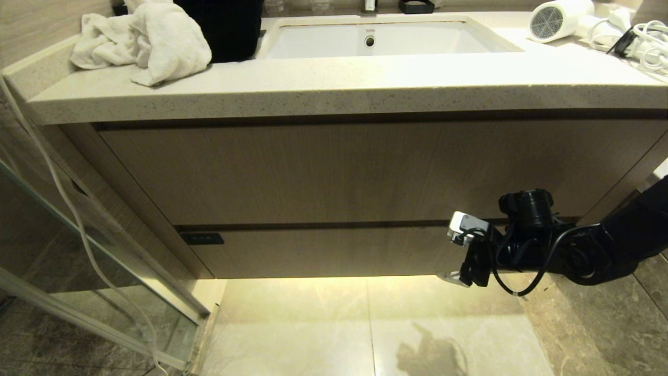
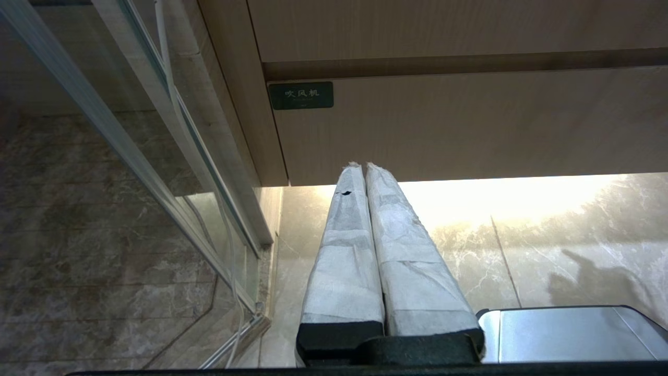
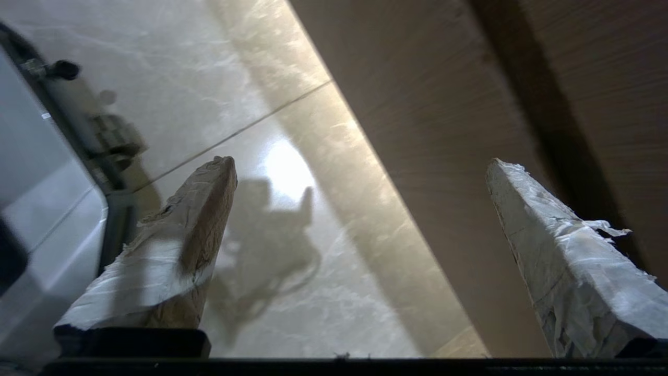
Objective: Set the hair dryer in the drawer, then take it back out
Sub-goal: Pull open the drawer
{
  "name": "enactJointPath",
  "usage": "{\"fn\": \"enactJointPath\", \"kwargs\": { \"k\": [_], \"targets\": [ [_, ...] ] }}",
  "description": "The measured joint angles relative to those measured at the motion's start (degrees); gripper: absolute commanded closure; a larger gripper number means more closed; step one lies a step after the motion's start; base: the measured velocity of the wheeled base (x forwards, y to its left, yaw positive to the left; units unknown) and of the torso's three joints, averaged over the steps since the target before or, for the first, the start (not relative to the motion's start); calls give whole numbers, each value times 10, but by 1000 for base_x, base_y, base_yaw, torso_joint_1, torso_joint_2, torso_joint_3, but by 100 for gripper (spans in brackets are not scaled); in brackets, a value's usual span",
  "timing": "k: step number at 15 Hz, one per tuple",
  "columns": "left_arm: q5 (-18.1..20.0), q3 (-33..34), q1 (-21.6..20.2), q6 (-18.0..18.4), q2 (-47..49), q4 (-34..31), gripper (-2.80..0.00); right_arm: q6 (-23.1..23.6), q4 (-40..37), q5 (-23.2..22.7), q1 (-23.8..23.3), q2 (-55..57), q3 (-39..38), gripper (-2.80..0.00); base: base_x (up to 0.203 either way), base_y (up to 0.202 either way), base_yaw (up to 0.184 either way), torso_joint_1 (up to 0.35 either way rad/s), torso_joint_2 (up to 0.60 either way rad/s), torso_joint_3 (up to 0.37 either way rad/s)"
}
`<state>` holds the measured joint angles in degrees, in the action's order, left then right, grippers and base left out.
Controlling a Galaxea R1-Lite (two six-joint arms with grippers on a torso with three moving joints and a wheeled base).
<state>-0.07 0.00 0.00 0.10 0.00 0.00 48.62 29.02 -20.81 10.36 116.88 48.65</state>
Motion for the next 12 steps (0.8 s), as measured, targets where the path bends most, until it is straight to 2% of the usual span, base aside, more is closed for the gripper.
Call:
{"fn": "enactJointPath", "kwargs": {
  "k": [3,9,10,12],
  "targets": [
    [0,0,0,0,0,0,0,5,20,13,4,19,7,-280,0,0,0,0,0,0],
    [0,0,0,0,0,0,0,7,79,24,41,57,-1,-280,0,0,0,0,0,0],
    [0,0,0,0,0,0,0,12,89,25,43,63,-2,-280,0,0,0,0,0,0],
    [0,0,0,0,0,0,0,54,117,26,45,71,-3,-280,0,0,0,0,0,0]
  ]
}}
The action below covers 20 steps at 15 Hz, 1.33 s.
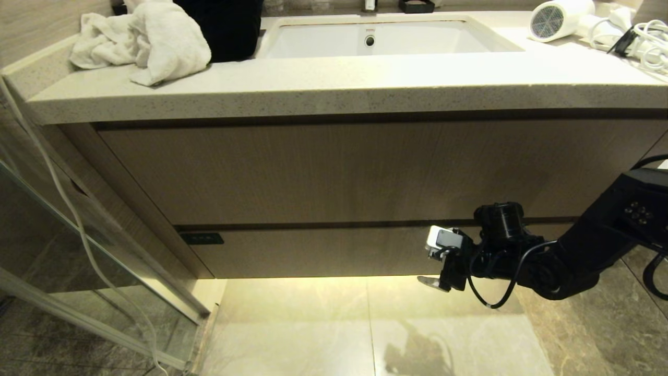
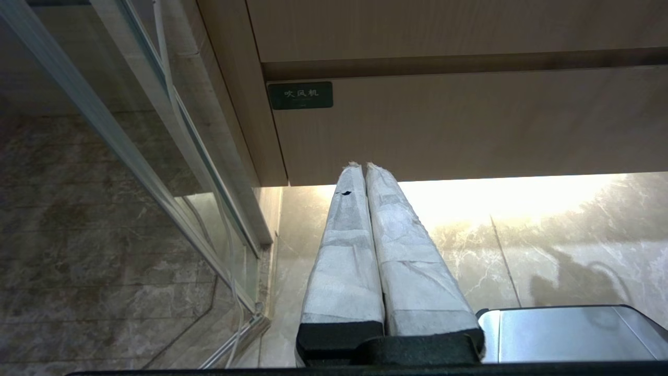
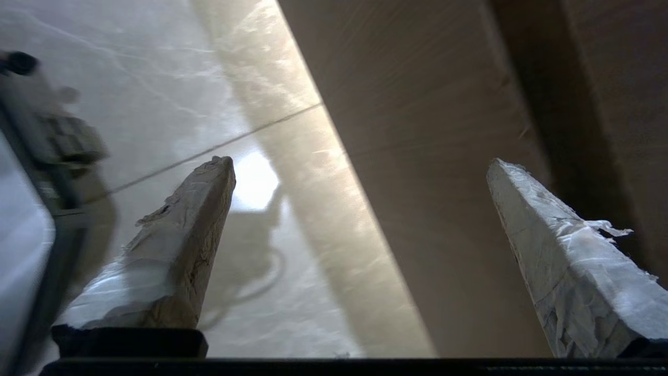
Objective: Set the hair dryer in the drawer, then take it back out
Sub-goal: Pull open the drawer
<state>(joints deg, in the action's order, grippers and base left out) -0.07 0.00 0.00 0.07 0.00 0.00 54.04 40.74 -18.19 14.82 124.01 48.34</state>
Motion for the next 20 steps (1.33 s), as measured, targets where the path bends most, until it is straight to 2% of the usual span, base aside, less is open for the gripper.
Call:
{"fn": "enactJointPath", "kwargs": {
  "k": [2,3,9,13,20],
  "targets": [
    [0,0,0,0,0,0,0,58,28,-3,1,8,-7,-280,0,0,0,0,0,0],
    [0,0,0,0,0,0,0,72,32,-4,1,12,-13,-280,0,0,0,0,0,0],
    [0,0,0,0,0,0,0,86,83,1,0,40,10,-280,0,0,0,0,0,0],
    [0,0,0,0,0,0,0,81,80,30,1,56,24,-280,0,0,0,0,0,0],
    [0,0,0,0,0,0,0,79,95,36,4,65,20,-280,0,0,0,0,0,0]
  ]
}}
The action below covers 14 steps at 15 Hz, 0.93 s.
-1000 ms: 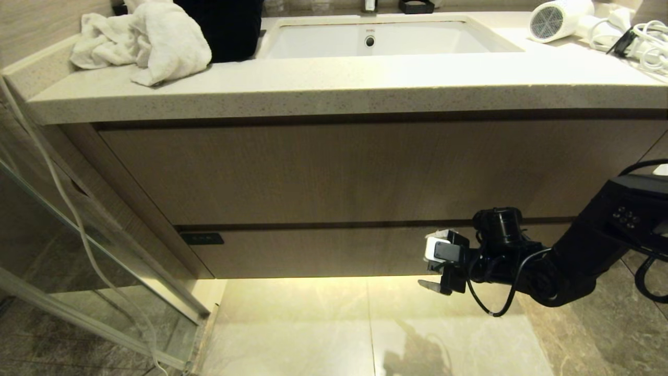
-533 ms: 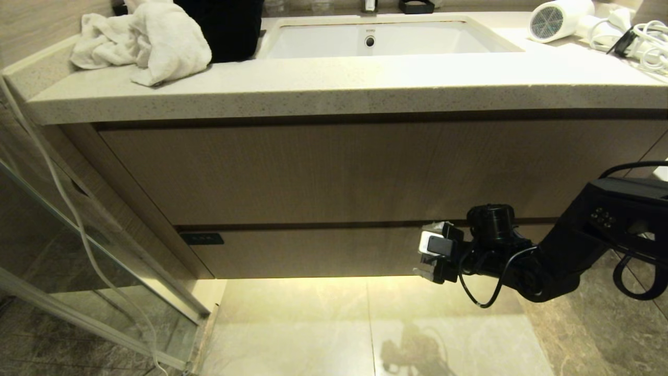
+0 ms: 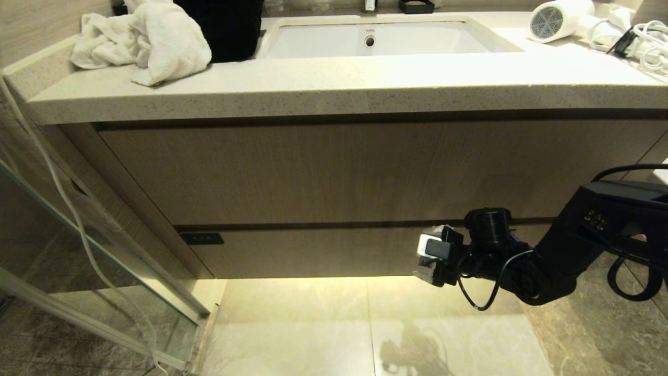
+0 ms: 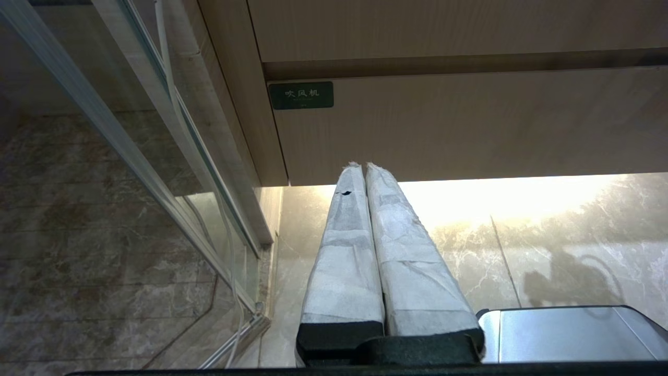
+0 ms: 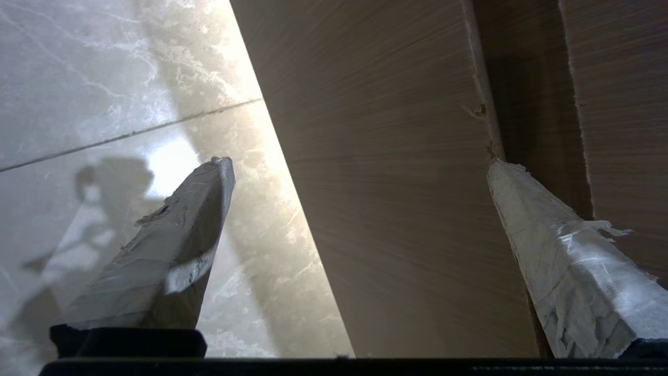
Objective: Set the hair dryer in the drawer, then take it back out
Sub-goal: Pull open the drawer
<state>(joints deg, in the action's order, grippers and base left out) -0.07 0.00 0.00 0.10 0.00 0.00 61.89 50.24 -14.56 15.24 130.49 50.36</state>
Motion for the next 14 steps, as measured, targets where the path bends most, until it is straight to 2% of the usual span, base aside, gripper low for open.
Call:
{"fn": "enactJointPath", "kwargs": {
  "k": [14],
  "targets": [
    [0,0,0,0,0,0,0,0,83,9,6,41,18,-280,0,0,0,0,0,0]
  ]
}}
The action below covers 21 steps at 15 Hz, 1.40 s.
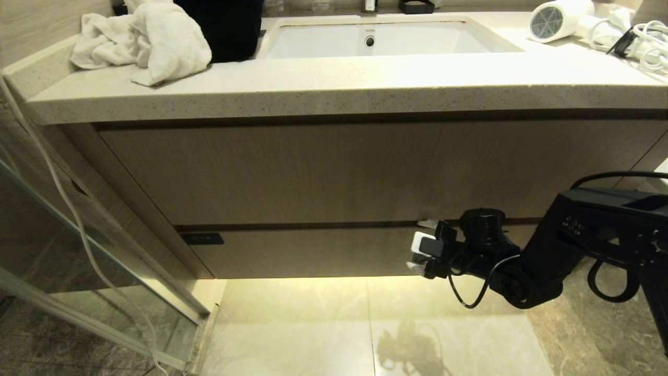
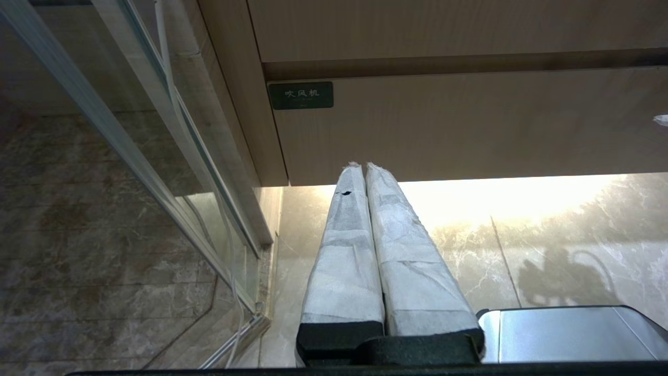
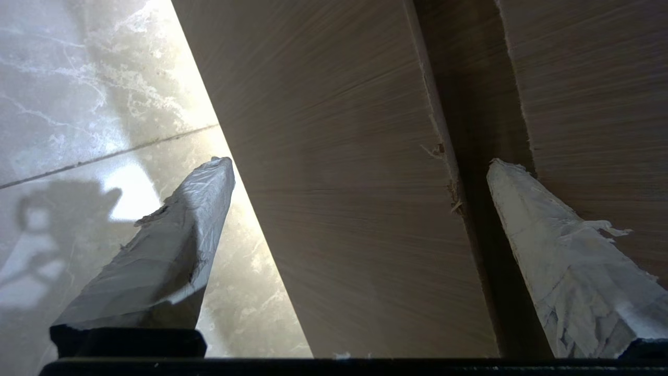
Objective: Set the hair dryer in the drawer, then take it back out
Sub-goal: Pull open the drawer
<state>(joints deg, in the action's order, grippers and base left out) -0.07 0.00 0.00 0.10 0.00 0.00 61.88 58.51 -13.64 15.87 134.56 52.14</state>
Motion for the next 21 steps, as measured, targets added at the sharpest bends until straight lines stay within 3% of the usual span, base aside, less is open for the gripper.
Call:
{"fn": "enactJointPath", "kwargs": {
  "k": [11,16,21],
  "targets": [
    [0,0,0,0,0,0,0,-2,30,1,-5,38,27,-280,0,0,0,0,0,0],
    [0,0,0,0,0,0,0,-2,-3,18,-12,55,29,-280,0,0,0,0,0,0],
    [0,0,0,0,0,0,0,-55,-57,48,-20,54,25,-280,0,0,0,0,0,0]
  ]
}}
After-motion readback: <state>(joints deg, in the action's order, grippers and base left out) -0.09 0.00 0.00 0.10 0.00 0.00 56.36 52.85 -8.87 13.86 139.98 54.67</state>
